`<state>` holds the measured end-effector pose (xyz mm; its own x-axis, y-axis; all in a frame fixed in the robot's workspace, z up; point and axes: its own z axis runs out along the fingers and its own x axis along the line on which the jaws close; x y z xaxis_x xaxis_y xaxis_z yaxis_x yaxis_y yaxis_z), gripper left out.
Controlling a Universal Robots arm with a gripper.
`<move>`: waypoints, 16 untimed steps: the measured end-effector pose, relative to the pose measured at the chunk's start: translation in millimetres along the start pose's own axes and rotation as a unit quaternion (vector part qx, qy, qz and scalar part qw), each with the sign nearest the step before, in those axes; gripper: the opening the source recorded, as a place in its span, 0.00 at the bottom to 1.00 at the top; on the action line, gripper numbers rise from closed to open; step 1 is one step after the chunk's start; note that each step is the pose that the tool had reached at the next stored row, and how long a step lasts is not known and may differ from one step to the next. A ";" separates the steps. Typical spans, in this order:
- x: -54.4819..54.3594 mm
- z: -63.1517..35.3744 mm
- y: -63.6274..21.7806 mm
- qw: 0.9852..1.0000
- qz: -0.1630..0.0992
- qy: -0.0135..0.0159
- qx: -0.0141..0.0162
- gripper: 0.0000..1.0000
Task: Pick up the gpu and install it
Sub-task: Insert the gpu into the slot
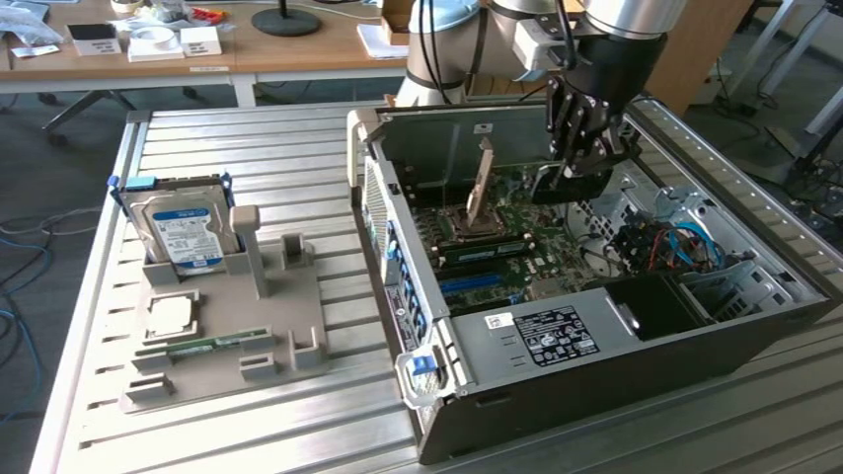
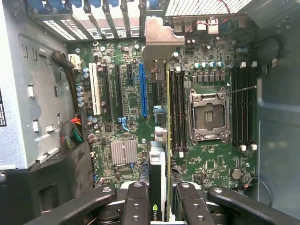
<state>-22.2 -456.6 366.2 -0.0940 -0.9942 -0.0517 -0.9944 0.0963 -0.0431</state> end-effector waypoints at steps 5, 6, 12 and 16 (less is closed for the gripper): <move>0.0 0.0 0.0 1.000 0.000 0.000 0.000 0.27; 0.0 0.0 0.1 1.000 0.000 0.000 -0.001 0.27; 0.0 0.0 0.1 1.000 -0.007 0.002 -0.007 0.27; 0.0 0.4 0.0 0.999 -0.033 0.001 -0.008 0.27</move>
<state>-22.2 -456.6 365.9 -0.0277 -0.9985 -0.0472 -0.9991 0.0291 -0.0301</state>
